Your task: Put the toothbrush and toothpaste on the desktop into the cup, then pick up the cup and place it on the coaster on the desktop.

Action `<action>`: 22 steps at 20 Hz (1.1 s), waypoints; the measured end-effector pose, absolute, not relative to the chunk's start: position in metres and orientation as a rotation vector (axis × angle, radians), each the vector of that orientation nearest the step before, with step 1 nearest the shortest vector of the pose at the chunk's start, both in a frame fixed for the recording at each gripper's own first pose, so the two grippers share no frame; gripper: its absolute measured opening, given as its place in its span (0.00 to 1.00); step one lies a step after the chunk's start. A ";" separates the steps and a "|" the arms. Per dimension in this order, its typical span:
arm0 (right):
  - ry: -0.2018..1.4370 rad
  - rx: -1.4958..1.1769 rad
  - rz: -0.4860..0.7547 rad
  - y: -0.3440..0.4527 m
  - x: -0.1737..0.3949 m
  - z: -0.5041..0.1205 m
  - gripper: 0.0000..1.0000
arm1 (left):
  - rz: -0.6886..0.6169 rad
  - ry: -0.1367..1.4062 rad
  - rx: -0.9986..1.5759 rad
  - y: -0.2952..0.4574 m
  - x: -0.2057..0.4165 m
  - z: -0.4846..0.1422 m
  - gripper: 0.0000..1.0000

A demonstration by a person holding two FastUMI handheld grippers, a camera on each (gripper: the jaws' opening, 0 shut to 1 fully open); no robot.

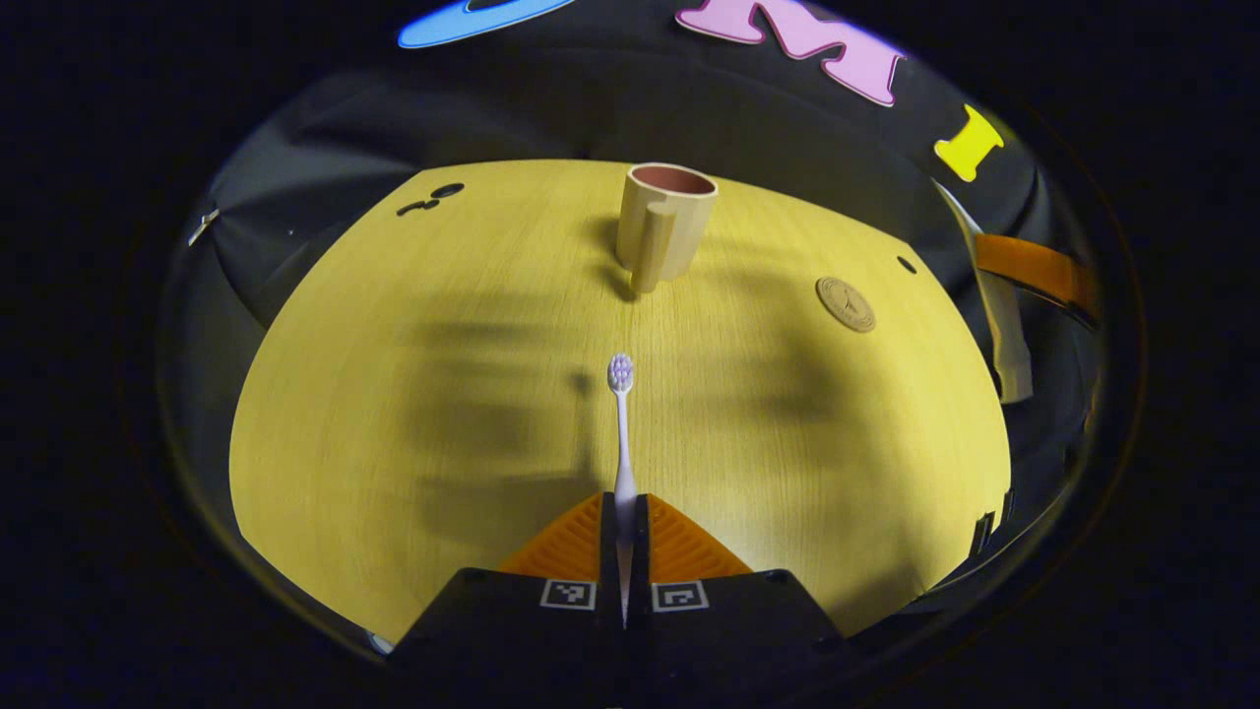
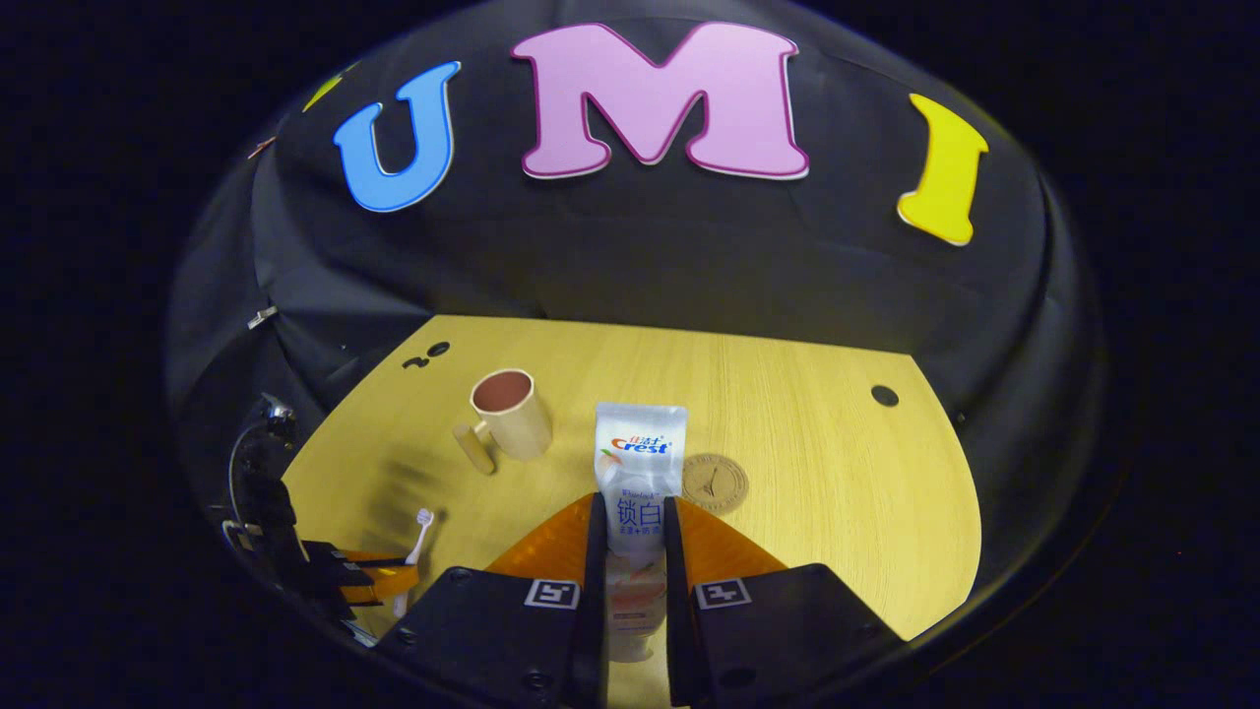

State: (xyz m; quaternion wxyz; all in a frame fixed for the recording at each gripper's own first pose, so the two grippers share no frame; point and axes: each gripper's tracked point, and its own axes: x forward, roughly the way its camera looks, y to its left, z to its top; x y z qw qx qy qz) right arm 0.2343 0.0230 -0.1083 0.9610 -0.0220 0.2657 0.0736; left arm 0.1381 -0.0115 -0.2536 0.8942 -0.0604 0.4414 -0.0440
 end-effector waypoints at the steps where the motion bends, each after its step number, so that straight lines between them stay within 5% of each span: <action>1: 0.520 -0.051 0.158 0.030 0.242 -0.101 0.27 | -0.093 0.896 -0.132 -0.010 0.139 -0.247 0.06; 22: 0.202 0.002 0.314 0.194 0.398 -0.064 0.27 | -0.184 0.428 -0.301 0.036 0.154 -0.090 0.06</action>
